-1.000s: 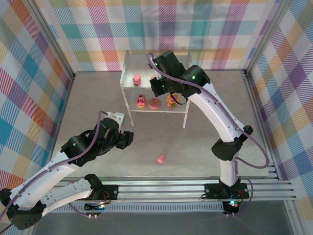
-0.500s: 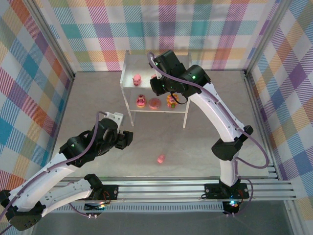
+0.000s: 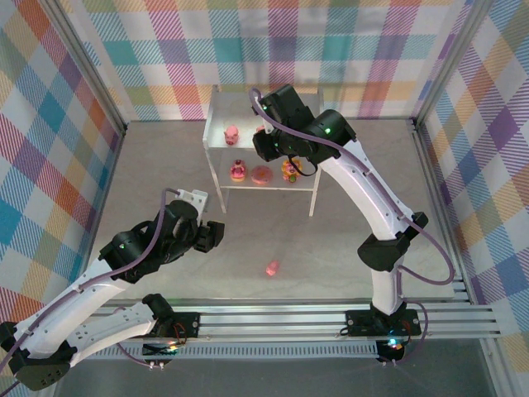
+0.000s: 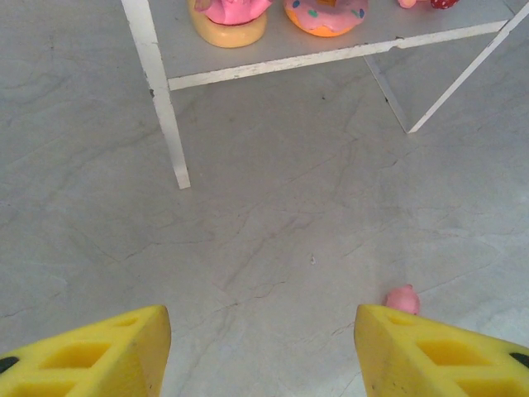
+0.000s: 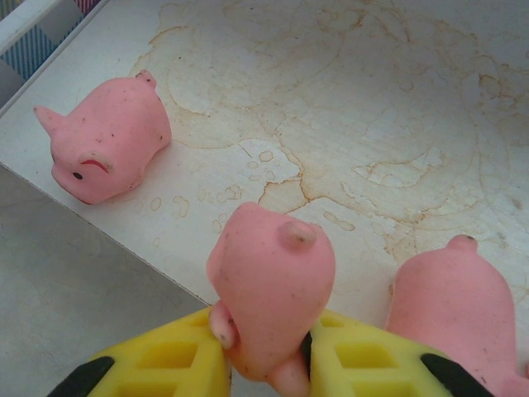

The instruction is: Place and organize the plastic toys onto the shelf

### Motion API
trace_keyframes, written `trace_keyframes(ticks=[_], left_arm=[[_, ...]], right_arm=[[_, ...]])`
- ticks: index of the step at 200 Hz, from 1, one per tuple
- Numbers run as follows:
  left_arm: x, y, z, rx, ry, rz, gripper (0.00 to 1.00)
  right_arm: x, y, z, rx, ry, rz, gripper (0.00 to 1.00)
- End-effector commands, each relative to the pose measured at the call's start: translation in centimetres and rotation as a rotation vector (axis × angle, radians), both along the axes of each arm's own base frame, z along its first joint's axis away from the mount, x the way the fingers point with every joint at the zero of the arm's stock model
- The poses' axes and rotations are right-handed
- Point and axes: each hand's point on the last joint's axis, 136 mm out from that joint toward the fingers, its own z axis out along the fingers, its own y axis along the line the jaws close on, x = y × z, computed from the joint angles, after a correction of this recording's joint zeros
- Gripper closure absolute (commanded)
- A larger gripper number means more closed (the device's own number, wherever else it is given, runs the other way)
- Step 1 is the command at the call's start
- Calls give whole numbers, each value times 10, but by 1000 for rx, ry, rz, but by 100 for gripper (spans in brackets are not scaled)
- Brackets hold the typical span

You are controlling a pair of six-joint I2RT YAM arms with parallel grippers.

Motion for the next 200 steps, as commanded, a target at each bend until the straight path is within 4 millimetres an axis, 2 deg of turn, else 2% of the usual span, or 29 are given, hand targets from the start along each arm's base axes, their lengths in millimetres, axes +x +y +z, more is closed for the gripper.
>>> trace_keyframes(ticks=[1, 45, 148, 200], left_arm=[[-1, 6, 5, 14, -17, 3, 39], [0, 6, 3, 16, -13, 2, 39], [1, 5, 3, 20, -13, 2, 39], [2, 5, 3, 17, -15, 3, 39]], right_arm=[[2, -5, 10, 15, -19, -21, 73], [2, -7, 12, 18, -26, -23, 71], [-2, -7, 16, 28, -26, -12, 62], [-4, -6, 20, 44, -27, -3, 61]])
